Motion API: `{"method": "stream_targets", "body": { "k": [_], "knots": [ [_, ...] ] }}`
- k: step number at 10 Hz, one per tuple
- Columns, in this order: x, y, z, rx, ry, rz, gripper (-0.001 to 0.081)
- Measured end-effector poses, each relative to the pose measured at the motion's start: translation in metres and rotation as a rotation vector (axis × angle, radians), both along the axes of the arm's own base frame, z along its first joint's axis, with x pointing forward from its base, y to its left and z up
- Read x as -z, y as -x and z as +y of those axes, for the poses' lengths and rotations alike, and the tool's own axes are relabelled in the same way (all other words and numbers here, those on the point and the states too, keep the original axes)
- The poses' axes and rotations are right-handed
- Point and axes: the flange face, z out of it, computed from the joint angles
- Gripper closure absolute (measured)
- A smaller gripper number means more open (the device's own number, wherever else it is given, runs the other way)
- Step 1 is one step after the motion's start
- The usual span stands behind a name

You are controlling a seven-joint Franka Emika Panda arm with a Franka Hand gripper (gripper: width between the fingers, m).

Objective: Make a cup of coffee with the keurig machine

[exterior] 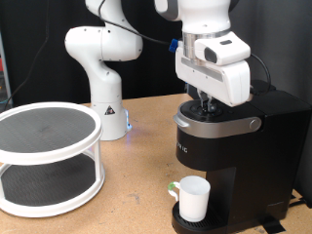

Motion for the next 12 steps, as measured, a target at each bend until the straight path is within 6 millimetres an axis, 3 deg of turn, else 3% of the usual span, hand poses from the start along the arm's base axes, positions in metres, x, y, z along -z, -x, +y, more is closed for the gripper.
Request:
{"method": "stream_targets", "body": {
  "k": [12],
  "knots": [
    [0.001,-0.017,-0.009,0.042,0.011,0.177,0.0804]
  ]
}}
